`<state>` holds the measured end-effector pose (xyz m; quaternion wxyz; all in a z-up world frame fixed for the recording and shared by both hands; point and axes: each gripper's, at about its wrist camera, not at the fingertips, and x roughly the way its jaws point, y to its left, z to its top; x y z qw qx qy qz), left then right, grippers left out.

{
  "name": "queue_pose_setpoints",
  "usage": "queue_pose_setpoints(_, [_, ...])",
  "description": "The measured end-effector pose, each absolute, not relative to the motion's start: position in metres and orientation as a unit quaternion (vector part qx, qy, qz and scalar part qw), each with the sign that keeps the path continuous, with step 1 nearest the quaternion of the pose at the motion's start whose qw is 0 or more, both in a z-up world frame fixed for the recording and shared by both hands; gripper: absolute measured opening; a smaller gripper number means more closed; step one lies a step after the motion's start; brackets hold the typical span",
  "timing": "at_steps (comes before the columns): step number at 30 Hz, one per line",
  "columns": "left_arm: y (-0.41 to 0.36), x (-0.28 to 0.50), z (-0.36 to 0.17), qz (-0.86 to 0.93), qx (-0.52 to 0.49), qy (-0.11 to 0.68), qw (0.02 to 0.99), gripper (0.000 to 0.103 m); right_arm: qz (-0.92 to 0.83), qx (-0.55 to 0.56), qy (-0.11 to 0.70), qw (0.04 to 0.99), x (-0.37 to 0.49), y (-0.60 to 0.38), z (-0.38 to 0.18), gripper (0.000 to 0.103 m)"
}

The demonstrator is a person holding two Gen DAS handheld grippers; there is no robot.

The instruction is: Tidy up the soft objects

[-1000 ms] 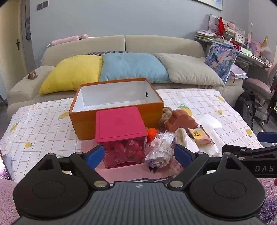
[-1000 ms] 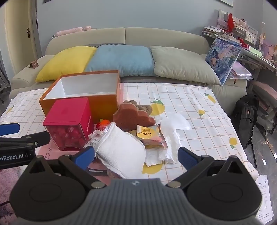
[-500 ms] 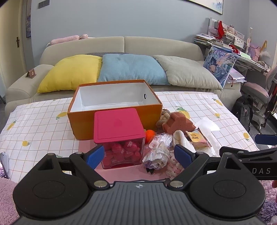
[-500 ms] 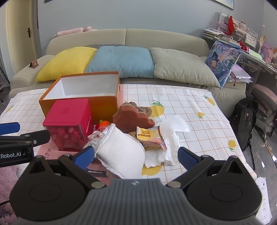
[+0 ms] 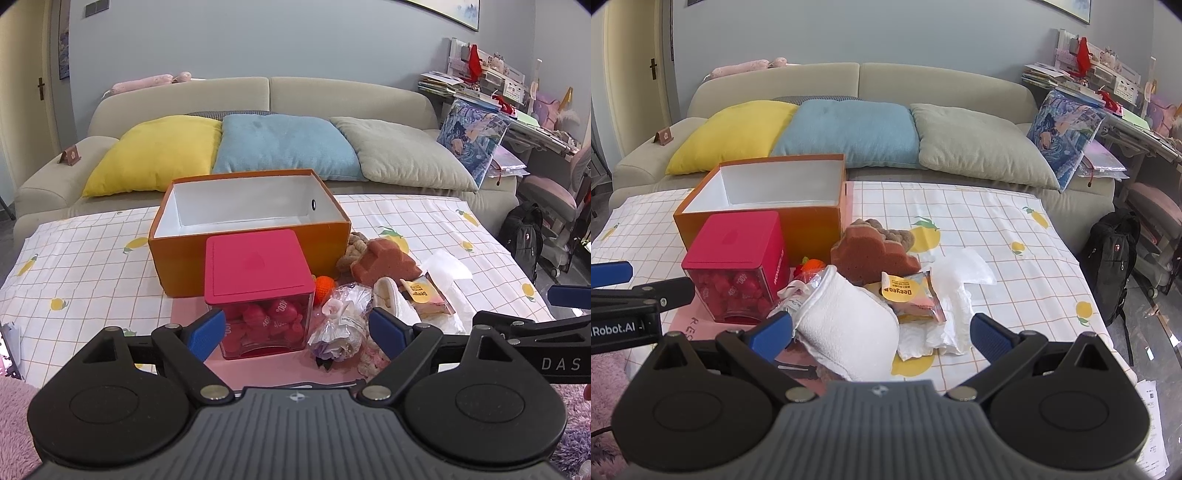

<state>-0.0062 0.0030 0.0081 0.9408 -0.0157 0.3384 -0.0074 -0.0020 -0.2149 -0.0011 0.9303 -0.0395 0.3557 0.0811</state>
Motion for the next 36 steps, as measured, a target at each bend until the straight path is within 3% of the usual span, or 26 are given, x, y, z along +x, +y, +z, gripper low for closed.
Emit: queue_pose_setpoints(36, [0.0052, -0.0068, 0.0064, -0.007, -0.016, 0.338, 0.941, 0.098, 0.078, -0.046, 0.363, 0.927, 0.0, -0.2118, -0.0039, 0.1])
